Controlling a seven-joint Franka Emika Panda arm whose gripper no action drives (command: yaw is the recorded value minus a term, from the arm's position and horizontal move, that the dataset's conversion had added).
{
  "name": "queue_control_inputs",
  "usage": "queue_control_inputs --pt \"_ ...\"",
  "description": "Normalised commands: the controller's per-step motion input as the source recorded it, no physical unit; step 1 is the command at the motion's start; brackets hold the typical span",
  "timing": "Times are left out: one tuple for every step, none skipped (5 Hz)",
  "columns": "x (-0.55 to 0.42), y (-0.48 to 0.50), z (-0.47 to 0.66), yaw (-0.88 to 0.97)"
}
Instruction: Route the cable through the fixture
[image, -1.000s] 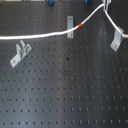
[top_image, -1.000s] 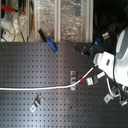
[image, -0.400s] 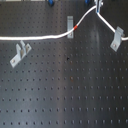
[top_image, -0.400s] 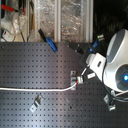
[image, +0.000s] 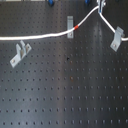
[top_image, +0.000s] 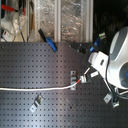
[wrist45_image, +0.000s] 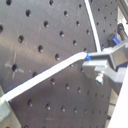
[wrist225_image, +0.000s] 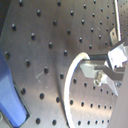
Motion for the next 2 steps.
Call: queue_control_inputs --pt "-0.2 -0.009 0.0 0.0" --pt "-0.007 -0.013 0.0 0.0"
